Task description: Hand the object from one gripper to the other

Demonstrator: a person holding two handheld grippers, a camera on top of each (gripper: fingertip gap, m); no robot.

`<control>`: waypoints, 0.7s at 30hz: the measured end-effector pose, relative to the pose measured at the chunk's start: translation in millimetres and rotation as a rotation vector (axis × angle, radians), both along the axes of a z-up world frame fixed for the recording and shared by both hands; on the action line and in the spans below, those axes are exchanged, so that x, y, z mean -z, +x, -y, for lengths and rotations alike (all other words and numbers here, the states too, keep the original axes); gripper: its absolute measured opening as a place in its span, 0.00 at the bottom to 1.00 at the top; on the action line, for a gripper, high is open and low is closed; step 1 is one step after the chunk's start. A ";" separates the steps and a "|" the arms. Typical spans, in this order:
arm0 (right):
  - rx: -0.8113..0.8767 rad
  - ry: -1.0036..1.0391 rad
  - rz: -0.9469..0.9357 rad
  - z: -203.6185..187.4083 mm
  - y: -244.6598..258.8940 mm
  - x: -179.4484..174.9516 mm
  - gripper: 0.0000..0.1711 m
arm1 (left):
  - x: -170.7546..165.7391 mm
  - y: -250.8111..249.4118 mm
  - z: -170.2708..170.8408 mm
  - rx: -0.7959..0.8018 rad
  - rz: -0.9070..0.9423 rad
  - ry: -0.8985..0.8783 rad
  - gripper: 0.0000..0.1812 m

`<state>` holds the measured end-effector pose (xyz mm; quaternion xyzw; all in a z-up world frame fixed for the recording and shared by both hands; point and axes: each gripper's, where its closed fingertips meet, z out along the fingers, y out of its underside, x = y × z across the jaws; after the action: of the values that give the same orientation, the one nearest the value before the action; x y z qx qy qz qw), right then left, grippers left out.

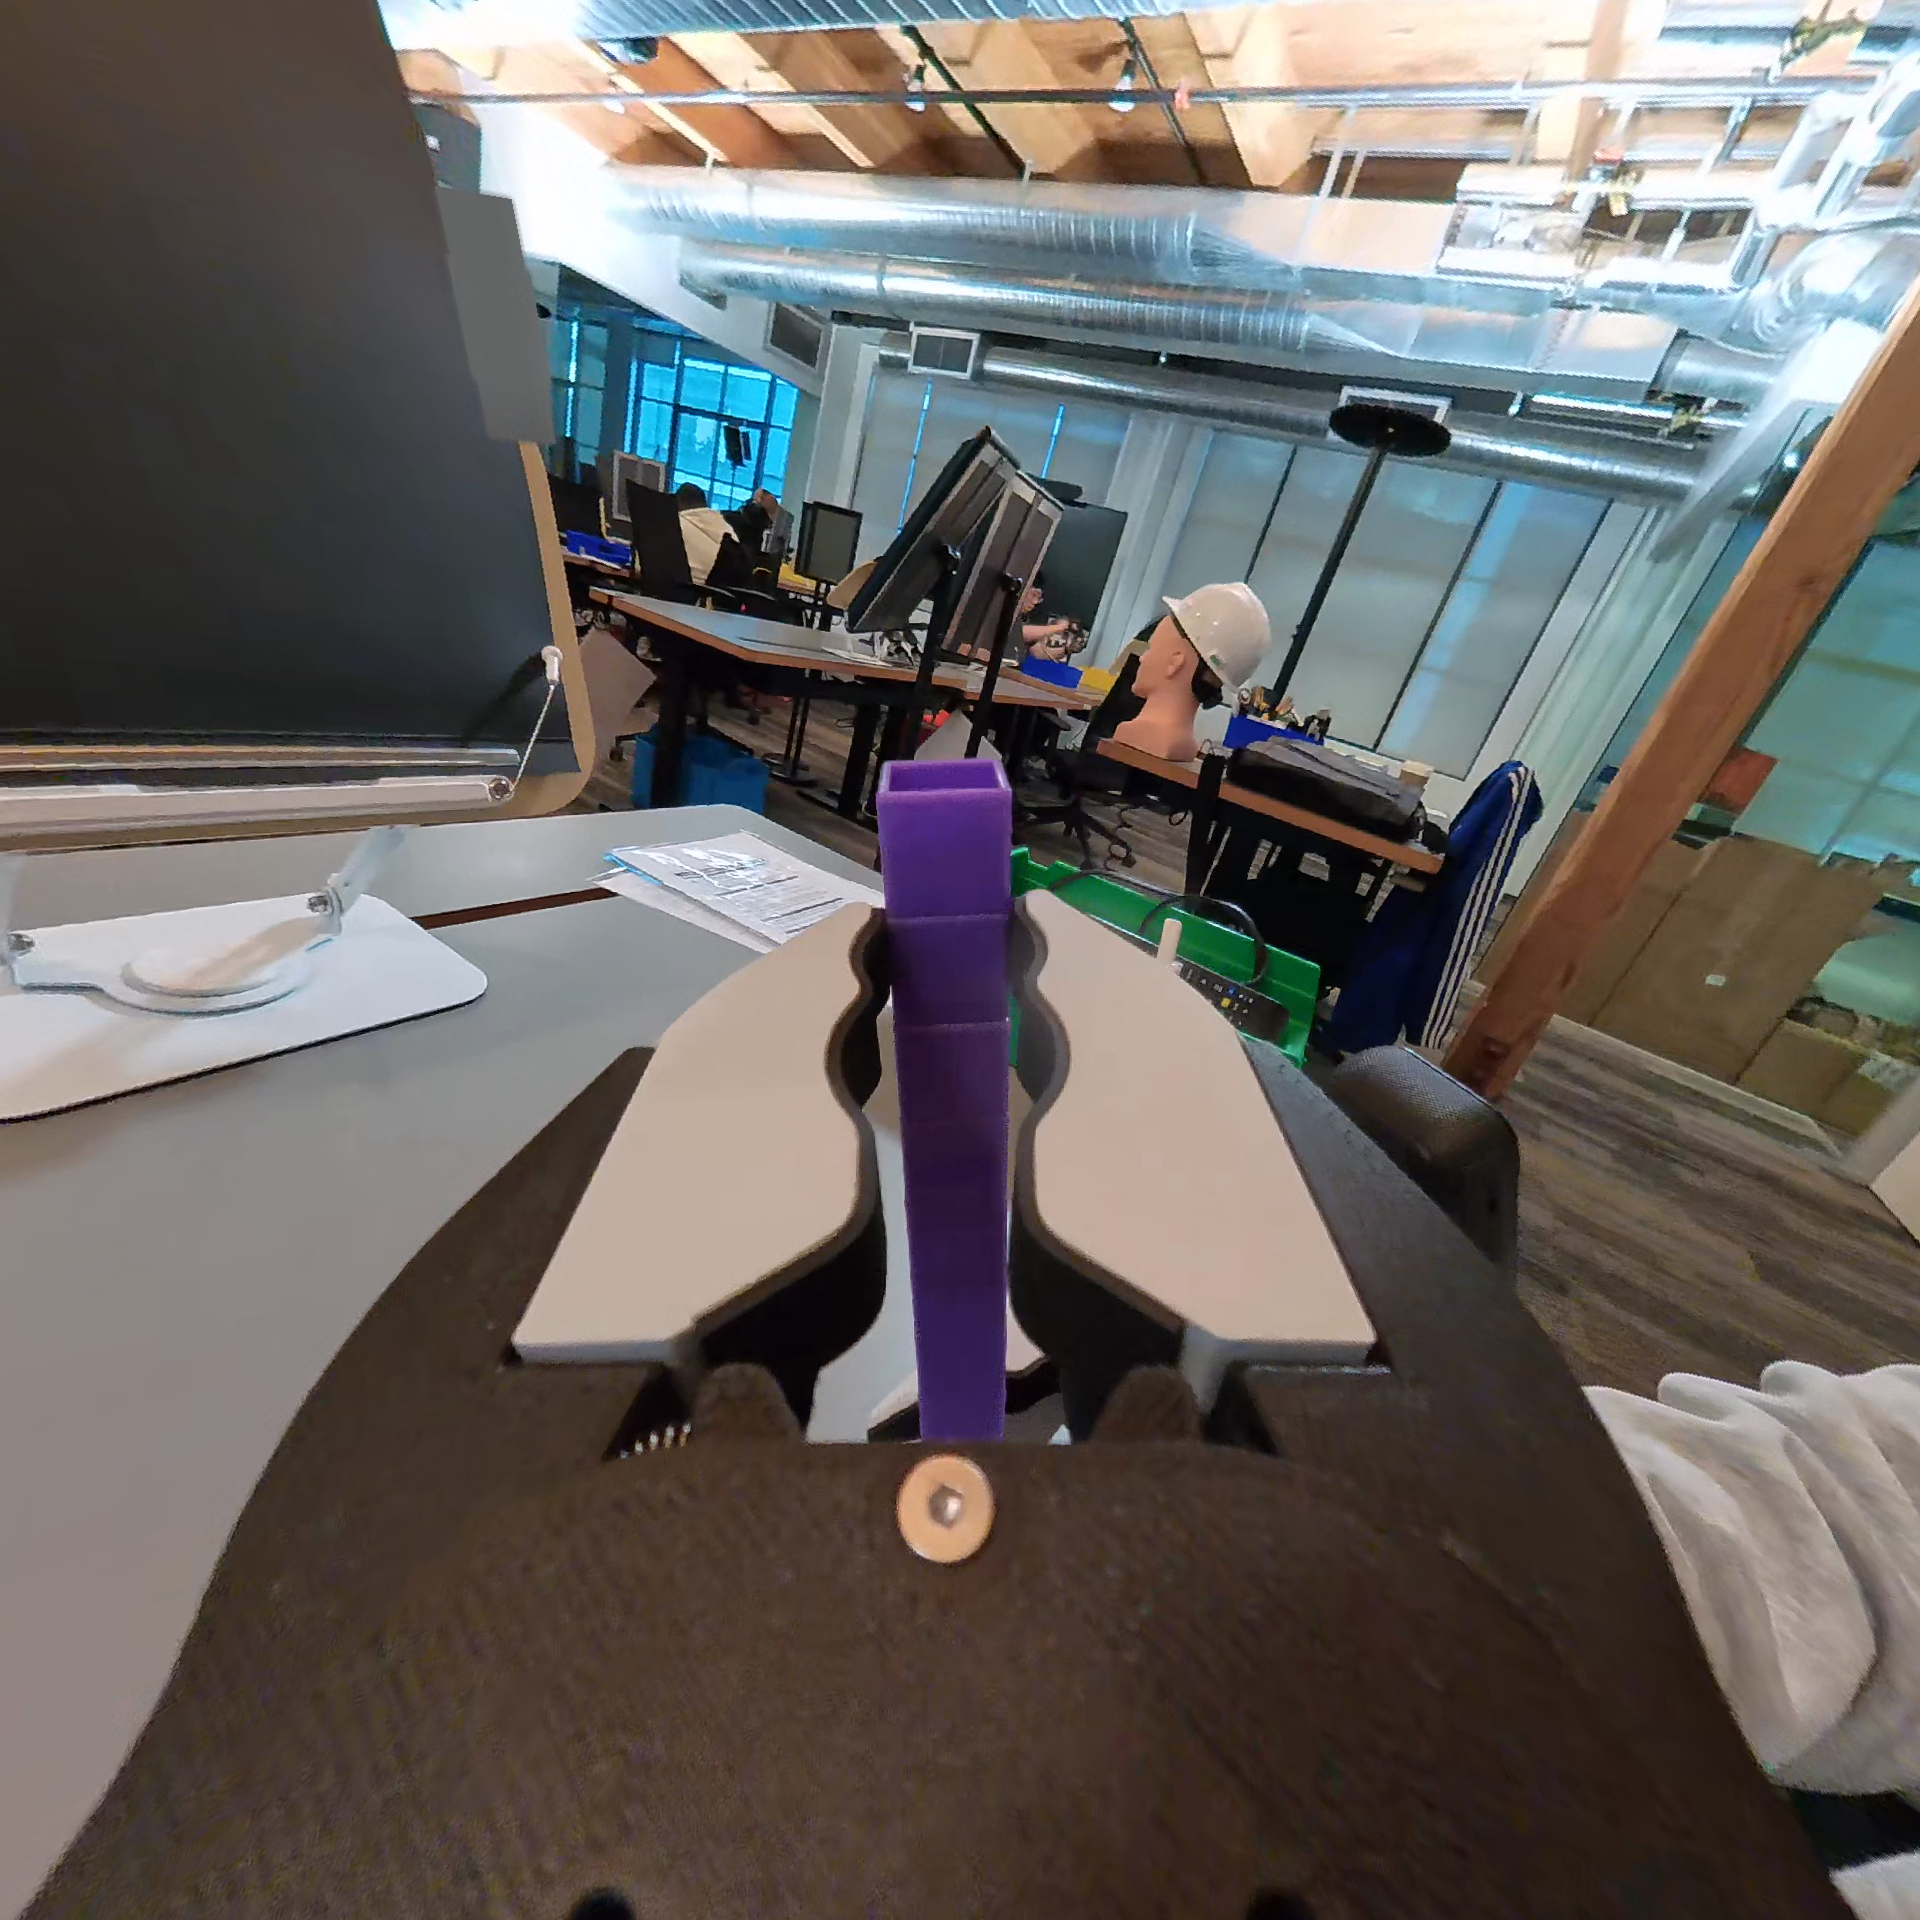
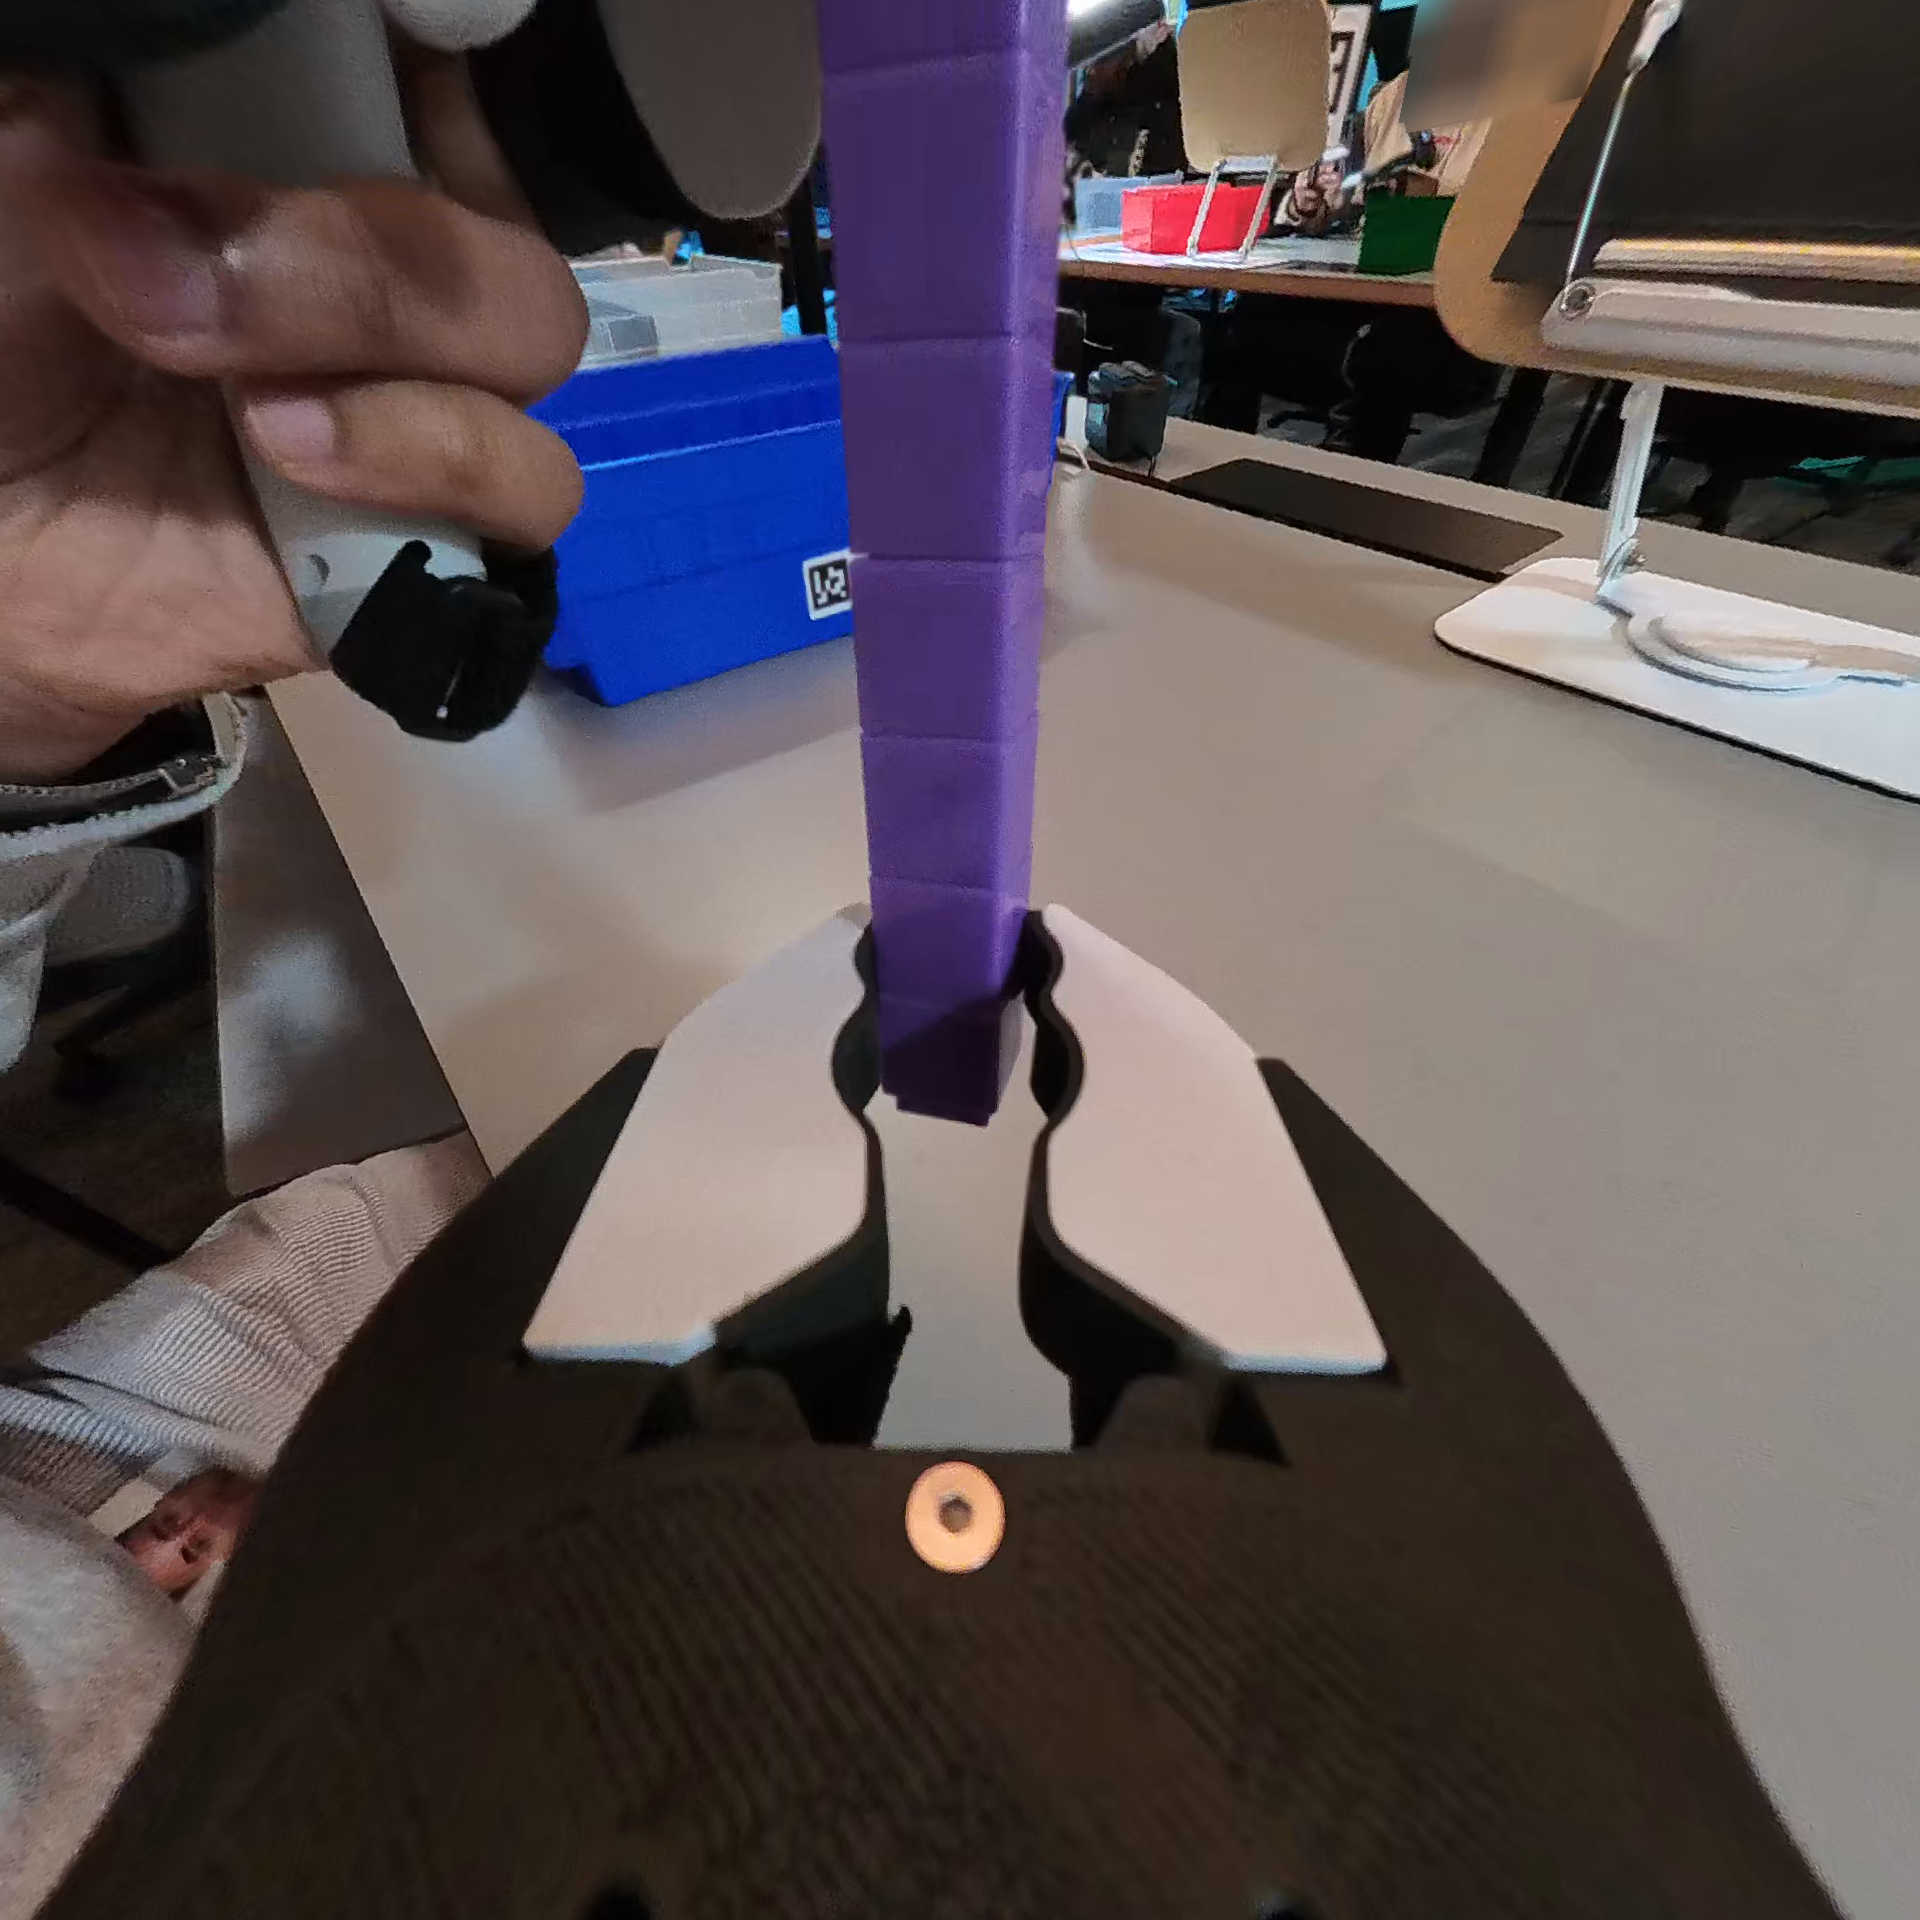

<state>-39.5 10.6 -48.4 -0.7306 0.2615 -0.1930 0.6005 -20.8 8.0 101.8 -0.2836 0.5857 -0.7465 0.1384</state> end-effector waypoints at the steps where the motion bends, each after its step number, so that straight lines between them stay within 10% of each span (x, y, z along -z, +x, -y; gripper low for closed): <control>1: -0.009 0.015 -0.003 -0.2 -0.3 -2.2 0.14 | -1.3 -1.4 0.8 0.014 0.002 -0.004 0.13; 11: -0.264 0.352 -0.047 2.2 -17.1 -43.4 0.14 | -13.9 -18.6 12.1 0.189 0.062 -0.044 0.43; 21: -0.502 0.523 -0.127 11.7 -32.6 -54.4 0.13 | -18.7 -31.4 9.0 0.384 0.014 -0.045 0.32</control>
<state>-72.1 -1.1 6.0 -0.6043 0.1514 0.0794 0.7782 -52.2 -1.0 120.5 -0.1644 0.6113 -0.7741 -0.0091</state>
